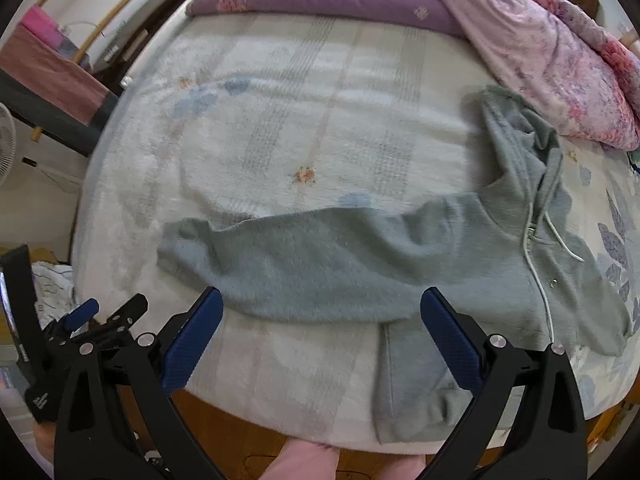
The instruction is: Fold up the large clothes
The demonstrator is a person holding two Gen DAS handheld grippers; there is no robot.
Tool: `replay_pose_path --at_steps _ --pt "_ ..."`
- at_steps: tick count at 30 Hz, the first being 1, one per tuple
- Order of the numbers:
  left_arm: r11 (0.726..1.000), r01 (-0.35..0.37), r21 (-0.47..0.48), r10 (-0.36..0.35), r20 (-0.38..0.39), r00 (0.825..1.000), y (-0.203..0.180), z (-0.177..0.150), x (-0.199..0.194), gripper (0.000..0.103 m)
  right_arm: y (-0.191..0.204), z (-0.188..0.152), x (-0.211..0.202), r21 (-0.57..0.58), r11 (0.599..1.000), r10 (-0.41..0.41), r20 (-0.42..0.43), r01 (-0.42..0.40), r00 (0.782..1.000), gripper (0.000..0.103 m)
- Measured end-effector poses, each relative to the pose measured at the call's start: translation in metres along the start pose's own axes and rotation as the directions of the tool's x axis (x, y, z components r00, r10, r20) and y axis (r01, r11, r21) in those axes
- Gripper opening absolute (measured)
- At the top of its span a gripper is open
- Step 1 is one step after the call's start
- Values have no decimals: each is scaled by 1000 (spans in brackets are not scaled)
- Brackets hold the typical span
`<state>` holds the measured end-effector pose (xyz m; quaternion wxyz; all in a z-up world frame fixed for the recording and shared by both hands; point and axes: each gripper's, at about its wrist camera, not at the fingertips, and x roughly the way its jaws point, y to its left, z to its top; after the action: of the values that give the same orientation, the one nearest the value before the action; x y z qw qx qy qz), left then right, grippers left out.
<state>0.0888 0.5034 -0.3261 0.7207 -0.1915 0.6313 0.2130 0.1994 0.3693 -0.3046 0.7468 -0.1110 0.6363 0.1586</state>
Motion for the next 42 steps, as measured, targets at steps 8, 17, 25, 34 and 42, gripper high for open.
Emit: replay_pose_path --at_steps 8,17,25,34,42 --pt "965 109 -237 -137 -105 985 52 23 100 98 26 15 67 -72 995 -71 -82 65 994 95" --pt "800 272 -535 -355 -56 933 86 34 164 69 8 6 99 -50 991 -132 -157 126 979 95" --pt "864 204 -460 -240 -21 971 96 33 157 13 1 -2 101 -38 991 -132 -177 127 975 95" --pt "961 107 -257 -98 47 994 56 36 85 13 -12 1 80 -6 993 -116 -164 116 980 94" --pt "996 74 -46 -68 126 990 -32 50 17 13 -66 -2 41 110 987 -101 -114 114 988 94"
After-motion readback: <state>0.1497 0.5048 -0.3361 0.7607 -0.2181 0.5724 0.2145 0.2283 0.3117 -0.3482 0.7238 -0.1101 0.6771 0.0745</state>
